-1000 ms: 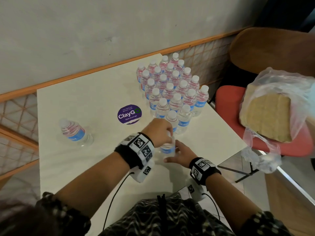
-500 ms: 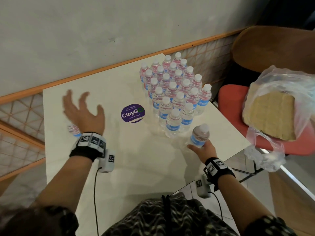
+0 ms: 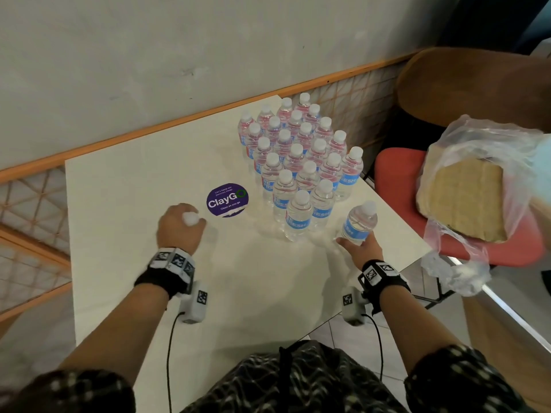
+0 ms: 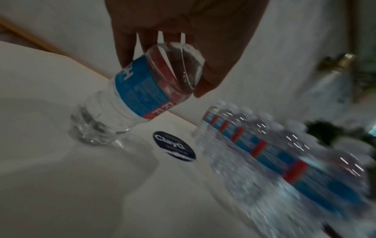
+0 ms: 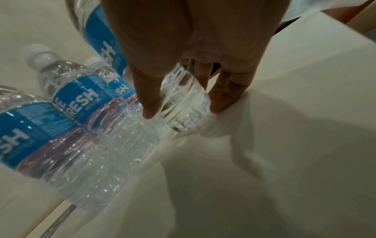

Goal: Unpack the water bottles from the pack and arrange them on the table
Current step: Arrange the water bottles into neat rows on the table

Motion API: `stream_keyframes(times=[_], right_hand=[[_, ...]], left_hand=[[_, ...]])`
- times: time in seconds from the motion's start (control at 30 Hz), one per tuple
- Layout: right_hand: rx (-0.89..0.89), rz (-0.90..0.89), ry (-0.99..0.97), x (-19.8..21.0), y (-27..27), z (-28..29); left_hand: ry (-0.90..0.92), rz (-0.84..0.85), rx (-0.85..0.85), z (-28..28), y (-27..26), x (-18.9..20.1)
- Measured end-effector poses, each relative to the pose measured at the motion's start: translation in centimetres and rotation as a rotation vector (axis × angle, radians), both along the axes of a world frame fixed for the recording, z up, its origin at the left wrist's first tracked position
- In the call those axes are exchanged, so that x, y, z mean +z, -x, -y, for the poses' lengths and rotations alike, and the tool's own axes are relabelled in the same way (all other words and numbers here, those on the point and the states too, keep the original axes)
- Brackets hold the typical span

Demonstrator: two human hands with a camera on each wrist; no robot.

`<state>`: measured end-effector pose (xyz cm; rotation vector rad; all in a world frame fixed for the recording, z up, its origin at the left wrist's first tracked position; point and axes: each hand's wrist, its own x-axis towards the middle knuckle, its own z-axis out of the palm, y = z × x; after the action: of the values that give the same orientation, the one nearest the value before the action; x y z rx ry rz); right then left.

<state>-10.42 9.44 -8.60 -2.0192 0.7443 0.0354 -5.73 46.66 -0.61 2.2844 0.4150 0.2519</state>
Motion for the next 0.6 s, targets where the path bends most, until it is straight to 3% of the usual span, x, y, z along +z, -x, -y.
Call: stream_keyframes(times=[0.1, 0.17, 0.3, 0.4, 0.6], right_hand=[[0.003, 0.004, -0.001, -0.2, -0.5, 0.3], [0.014, 0.014, 0.000, -0.3, -0.9, 0.7], [0.055, 0.026, -0.007, -0.2, -2.4, 1.8], [0.100, 0.030, -0.016, -0.1, -3.5, 2.9], [0.163, 0.019, -0.022, -0.3, -4.6, 4.7]], left_hand=[[-0.004, 0.121, -0.231, 3.7, 0.7, -0.2], [0.050, 0.094, -0.302, 5.8, 1.1, -0.1], [0.202, -0.012, -0.330, 10.2, 1.4, 0.3], [0.329, -0.020, -0.257, 12.4, 1.0, 0.5], [0.319, -0.034, -0.321, 14.9, 0.8, 0.2]])
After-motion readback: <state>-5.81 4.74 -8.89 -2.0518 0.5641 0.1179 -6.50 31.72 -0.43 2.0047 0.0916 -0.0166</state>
